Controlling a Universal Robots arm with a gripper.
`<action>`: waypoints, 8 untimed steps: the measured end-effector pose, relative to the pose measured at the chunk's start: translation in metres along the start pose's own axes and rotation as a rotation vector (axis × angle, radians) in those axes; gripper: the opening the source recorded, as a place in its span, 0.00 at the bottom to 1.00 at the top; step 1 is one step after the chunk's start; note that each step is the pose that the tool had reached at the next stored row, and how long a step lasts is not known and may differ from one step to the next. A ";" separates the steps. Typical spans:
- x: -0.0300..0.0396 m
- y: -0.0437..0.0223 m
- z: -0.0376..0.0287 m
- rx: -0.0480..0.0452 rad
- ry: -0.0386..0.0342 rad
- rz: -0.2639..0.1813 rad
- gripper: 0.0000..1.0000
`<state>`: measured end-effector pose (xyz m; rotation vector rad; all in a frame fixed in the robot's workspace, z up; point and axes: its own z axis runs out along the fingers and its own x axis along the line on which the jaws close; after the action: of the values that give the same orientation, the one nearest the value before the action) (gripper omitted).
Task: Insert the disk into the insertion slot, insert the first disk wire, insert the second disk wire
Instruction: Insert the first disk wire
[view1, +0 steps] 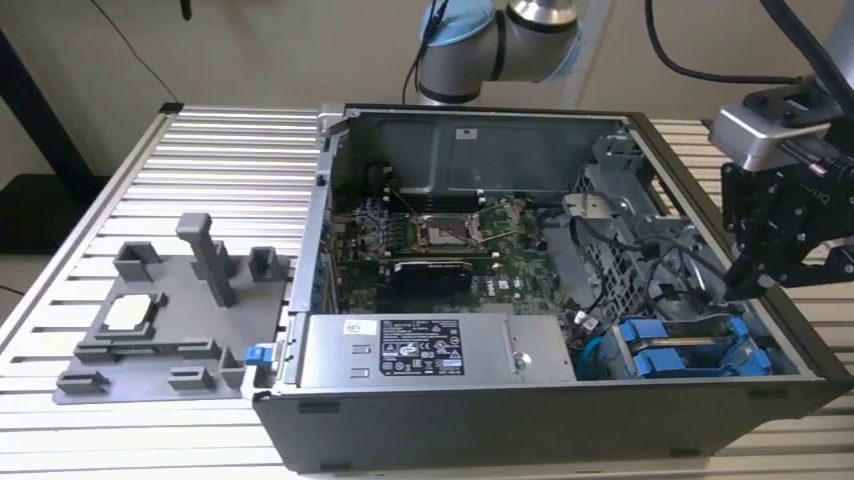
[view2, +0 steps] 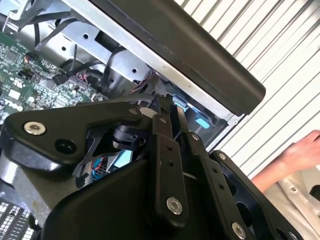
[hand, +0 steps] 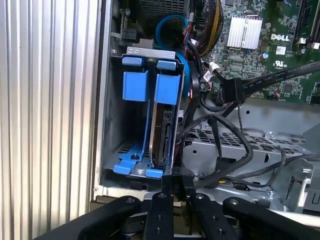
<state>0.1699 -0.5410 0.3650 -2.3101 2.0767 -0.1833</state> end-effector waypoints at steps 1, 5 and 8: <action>0.0005 0.0006 0.0000 -0.0001 0.0003 0.002 0.19; 0.0015 0.0045 0.0003 -0.0008 0.0013 0.013 0.19; 0.0022 0.0078 0.0005 -0.0013 0.0020 0.019 0.19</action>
<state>0.1625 -0.5441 0.3639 -2.2909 2.0996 -0.1839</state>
